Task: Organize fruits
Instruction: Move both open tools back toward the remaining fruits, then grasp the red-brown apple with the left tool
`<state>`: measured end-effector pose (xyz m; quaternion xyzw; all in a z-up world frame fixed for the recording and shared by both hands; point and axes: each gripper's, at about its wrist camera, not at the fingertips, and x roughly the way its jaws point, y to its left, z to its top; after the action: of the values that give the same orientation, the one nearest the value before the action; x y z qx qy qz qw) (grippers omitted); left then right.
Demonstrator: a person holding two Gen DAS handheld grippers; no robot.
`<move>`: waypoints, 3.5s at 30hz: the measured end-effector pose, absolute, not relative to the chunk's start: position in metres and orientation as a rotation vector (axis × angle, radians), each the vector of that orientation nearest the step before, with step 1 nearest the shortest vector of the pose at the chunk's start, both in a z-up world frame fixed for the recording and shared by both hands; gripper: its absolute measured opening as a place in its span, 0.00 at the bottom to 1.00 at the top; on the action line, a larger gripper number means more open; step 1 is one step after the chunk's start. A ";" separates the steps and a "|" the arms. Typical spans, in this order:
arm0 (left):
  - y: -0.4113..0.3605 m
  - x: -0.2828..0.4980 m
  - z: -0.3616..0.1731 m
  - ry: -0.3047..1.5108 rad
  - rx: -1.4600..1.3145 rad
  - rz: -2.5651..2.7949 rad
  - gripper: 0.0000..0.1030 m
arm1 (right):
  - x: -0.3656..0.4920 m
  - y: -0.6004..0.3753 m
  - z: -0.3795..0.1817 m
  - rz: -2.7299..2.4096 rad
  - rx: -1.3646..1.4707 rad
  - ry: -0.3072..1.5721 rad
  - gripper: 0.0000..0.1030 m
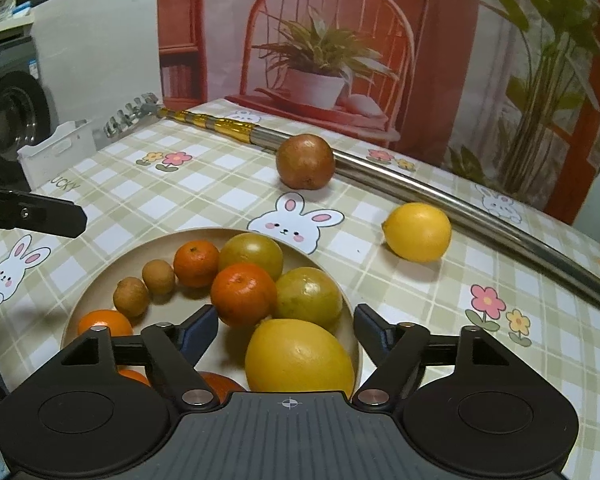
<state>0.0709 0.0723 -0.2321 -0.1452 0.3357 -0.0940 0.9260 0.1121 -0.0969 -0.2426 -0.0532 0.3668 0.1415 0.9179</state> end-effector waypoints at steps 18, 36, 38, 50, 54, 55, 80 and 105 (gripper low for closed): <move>0.073 0.072 -0.233 0.692 -0.298 -0.196 0.36 | 0.111 -0.113 -0.246 0.239 -0.053 0.781 0.74; 0.074 0.073 -0.234 0.685 -0.306 -0.191 0.36 | 0.104 -0.140 -0.225 0.193 0.046 0.676 0.74; 0.076 0.073 -0.233 0.684 -0.308 -0.189 0.37 | 0.103 -0.144 -0.223 0.185 0.058 0.669 0.74; 0.080 0.079 -0.227 0.680 -0.286 -0.187 0.39 | 0.103 -0.162 -0.218 0.152 0.085 0.630 0.74; 0.082 0.089 -0.217 0.668 -0.242 -0.189 0.39 | 0.108 -0.170 -0.215 0.141 0.091 0.614 0.74; 0.082 0.092 -0.214 0.664 -0.231 -0.191 0.39 | 0.109 -0.171 -0.214 0.137 0.093 0.610 0.74; 0.048 0.229 -0.198 0.639 -0.068 -0.257 0.65 | 0.155 -0.212 -0.240 0.105 0.200 0.575 0.74; 0.056 0.333 -0.275 0.830 -0.328 -0.131 0.75 | 0.174 -0.228 -0.282 0.098 0.276 0.625 0.74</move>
<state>0.3334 0.0560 -0.2747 -0.1584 0.4012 -0.0635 0.8999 0.1743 -0.2277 -0.2818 0.1354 0.3062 0.0480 0.9411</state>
